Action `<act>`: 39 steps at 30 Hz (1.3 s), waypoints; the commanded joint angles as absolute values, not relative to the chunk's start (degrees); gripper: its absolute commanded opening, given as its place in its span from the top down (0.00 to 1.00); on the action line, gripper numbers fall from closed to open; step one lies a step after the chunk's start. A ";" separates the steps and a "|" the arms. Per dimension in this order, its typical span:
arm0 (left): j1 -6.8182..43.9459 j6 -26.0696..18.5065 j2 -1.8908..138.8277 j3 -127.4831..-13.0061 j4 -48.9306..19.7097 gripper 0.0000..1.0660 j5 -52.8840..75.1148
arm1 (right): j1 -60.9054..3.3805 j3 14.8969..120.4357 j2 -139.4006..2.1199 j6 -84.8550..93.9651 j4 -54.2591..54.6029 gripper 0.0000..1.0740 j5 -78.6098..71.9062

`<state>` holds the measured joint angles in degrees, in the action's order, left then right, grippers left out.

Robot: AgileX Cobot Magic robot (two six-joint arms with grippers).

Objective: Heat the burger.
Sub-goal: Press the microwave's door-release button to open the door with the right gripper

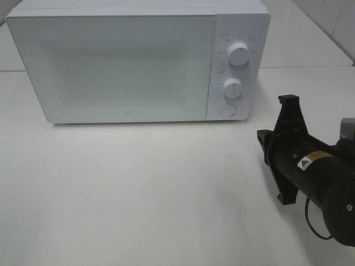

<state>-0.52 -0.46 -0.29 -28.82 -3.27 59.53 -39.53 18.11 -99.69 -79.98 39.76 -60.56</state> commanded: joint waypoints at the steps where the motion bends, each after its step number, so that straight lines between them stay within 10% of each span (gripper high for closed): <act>1: -0.52 0.00 -1.72 -28.65 -3.09 0.06 59.47 | -39.59 18.22 -99.64 -79.70 39.59 1.00 -60.39; 39: -0.52 0.00 -1.72 -28.65 -3.09 0.06 59.47 | -32.20 41.65 -119.06 -81.47 35.64 1.00 -56.32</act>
